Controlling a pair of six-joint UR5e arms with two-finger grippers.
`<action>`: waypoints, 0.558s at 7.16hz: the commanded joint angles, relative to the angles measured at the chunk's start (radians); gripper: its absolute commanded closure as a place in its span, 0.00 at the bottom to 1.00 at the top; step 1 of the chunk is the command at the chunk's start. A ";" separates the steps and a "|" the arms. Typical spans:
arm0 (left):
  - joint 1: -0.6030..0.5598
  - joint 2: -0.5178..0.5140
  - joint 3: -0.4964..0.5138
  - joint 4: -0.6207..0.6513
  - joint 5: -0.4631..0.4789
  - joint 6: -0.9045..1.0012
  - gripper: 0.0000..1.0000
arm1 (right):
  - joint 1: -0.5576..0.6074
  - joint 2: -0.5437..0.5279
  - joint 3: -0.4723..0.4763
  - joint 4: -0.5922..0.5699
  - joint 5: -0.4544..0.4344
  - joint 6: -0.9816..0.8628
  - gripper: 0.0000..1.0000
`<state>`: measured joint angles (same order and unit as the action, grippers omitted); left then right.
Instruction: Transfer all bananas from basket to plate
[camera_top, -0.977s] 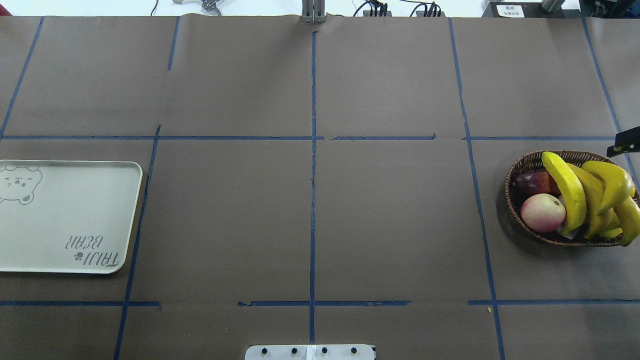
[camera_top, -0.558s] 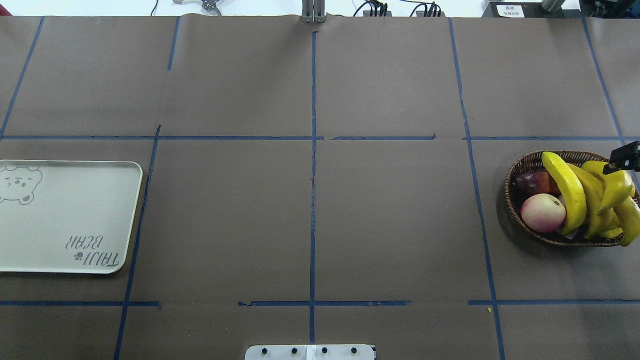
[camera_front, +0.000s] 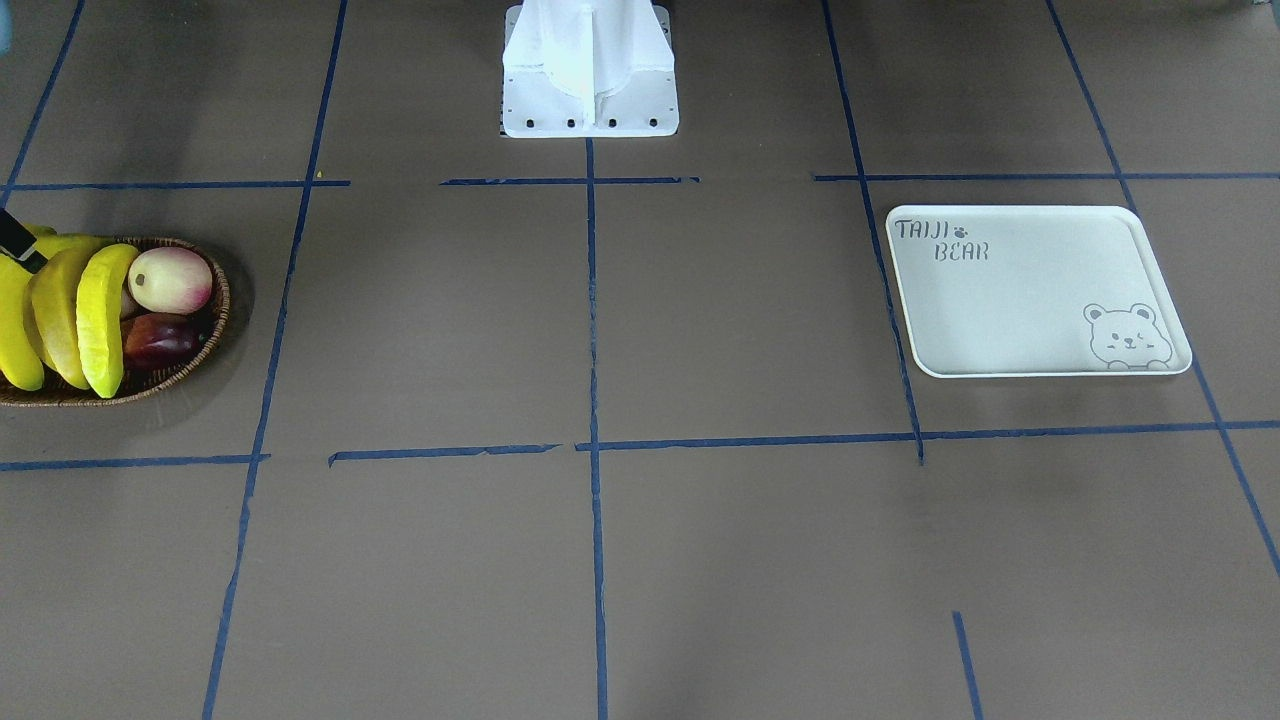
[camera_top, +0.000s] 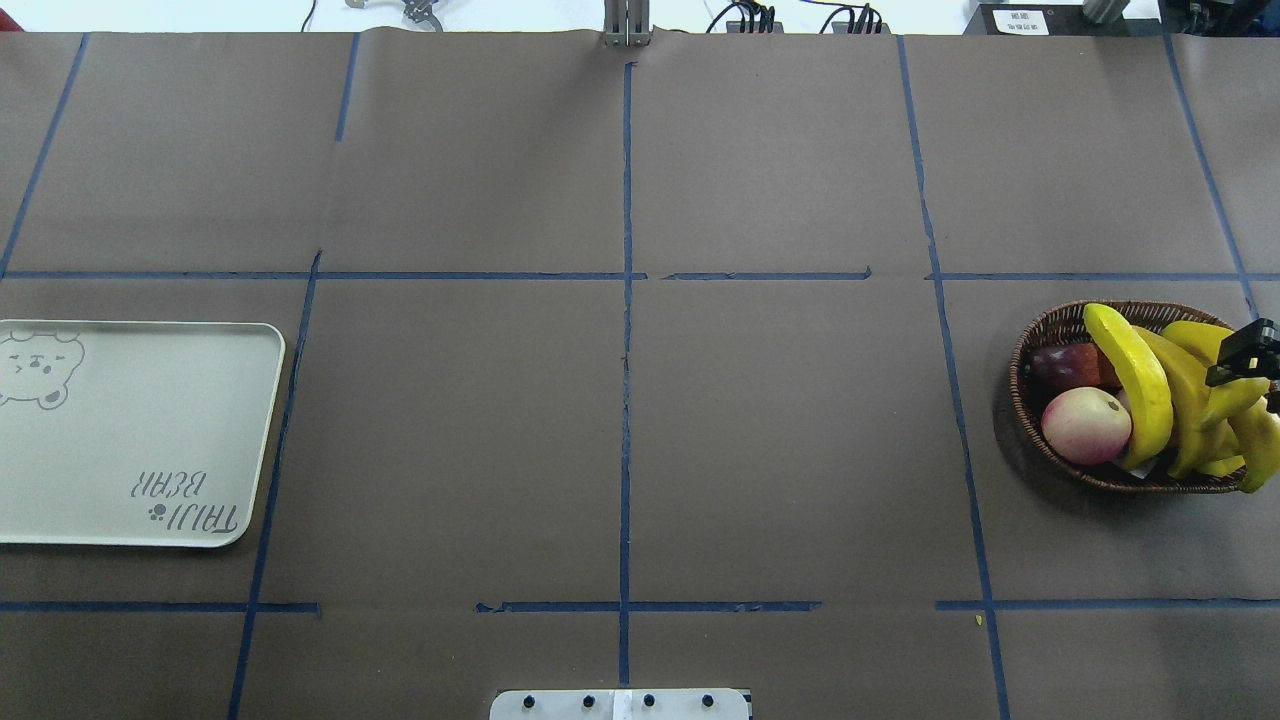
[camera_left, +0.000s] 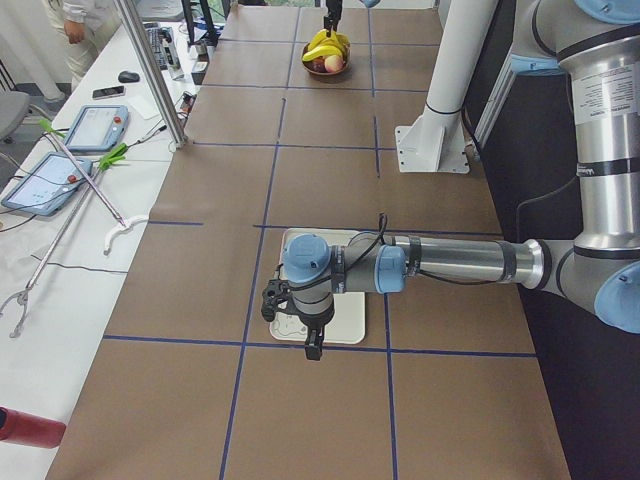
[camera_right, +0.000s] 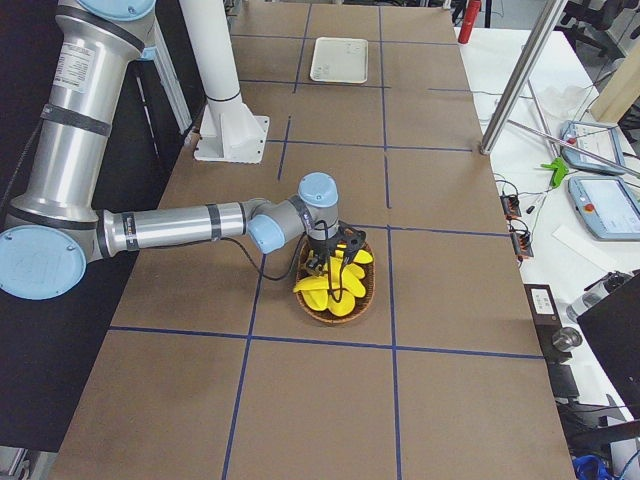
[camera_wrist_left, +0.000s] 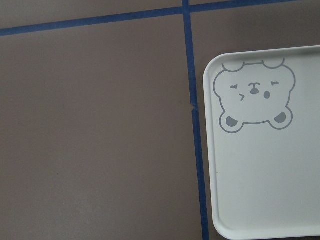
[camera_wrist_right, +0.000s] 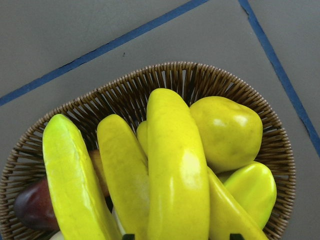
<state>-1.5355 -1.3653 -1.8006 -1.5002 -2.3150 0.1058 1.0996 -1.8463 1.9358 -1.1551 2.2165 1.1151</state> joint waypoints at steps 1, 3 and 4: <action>0.000 0.000 0.001 -0.002 0.000 0.000 0.00 | -0.027 0.010 -0.006 0.000 -0.027 0.000 0.52; 0.000 0.000 0.003 -0.002 0.000 0.000 0.00 | -0.047 0.021 -0.011 0.000 -0.053 -0.009 0.74; 0.000 0.000 0.003 0.000 0.000 0.000 0.00 | -0.047 0.024 -0.006 0.002 -0.058 -0.014 0.80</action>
<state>-1.5355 -1.3652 -1.7984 -1.5010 -2.3148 0.1059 1.0572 -1.8271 1.9272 -1.1548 2.1699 1.1069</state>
